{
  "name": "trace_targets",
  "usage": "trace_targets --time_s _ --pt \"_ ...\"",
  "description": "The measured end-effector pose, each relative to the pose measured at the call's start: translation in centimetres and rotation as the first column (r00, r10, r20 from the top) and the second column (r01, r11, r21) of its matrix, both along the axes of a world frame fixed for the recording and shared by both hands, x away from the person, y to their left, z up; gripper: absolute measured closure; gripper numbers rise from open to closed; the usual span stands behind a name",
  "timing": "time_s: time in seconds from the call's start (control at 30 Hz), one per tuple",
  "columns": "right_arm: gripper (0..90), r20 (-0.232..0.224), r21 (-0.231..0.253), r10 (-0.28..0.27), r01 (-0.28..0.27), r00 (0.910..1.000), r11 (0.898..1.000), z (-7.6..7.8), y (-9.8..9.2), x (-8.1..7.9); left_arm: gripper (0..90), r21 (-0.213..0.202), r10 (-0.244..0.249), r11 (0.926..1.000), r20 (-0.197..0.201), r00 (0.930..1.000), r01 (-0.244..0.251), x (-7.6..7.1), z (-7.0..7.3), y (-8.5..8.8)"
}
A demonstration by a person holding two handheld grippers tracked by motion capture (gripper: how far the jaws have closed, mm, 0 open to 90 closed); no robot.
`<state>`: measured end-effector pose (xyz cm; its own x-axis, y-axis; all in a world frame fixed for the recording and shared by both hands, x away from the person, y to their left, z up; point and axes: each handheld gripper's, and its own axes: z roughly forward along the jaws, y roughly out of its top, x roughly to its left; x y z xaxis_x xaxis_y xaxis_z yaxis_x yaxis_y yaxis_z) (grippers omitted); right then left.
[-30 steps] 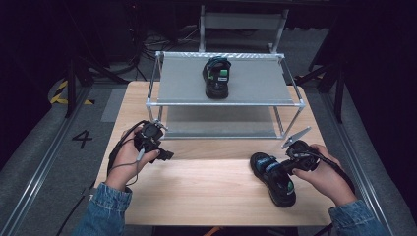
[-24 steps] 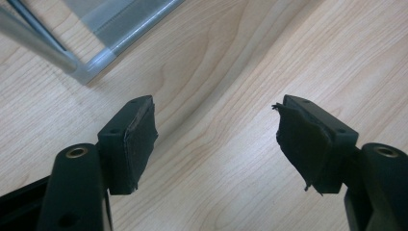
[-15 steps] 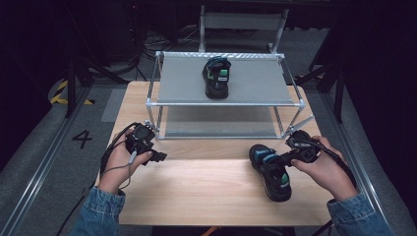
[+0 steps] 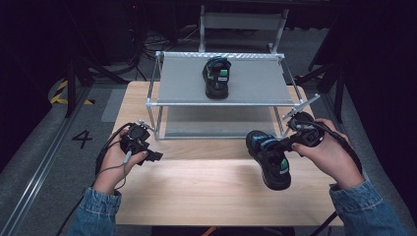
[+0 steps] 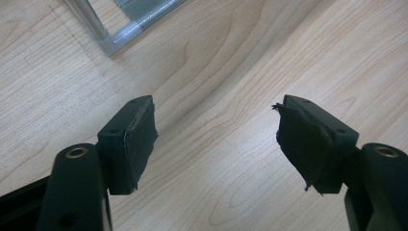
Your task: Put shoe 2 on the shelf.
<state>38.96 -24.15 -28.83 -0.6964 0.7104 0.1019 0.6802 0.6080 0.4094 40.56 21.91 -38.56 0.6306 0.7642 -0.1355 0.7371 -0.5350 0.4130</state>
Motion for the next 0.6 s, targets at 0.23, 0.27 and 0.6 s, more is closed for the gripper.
trace_targets --time_s 0.23,0.27,0.6 --pt "72.8 0.011 0.010 -0.014 0.013 0.9999 1.000 2.2 0.5 0.5 29.2 0.007 0.002 1.0000 -0.002 1.0000 -0.002 0.2 0.0 0.4" --pt "72.8 0.017 0.014 -0.016 0.016 0.9997 1.000 2.8 0.6 0.7 29.0 0.004 0.007 1.0000 -0.005 1.0000 -0.007 0.2 0.0 0.5" --pt "72.9 0.027 0.050 -0.024 0.023 0.9993 0.998 5.9 0.9 1.5 26.3 0.020 0.021 0.9996 -0.010 0.9997 -0.020 0.5 -0.1 0.6"
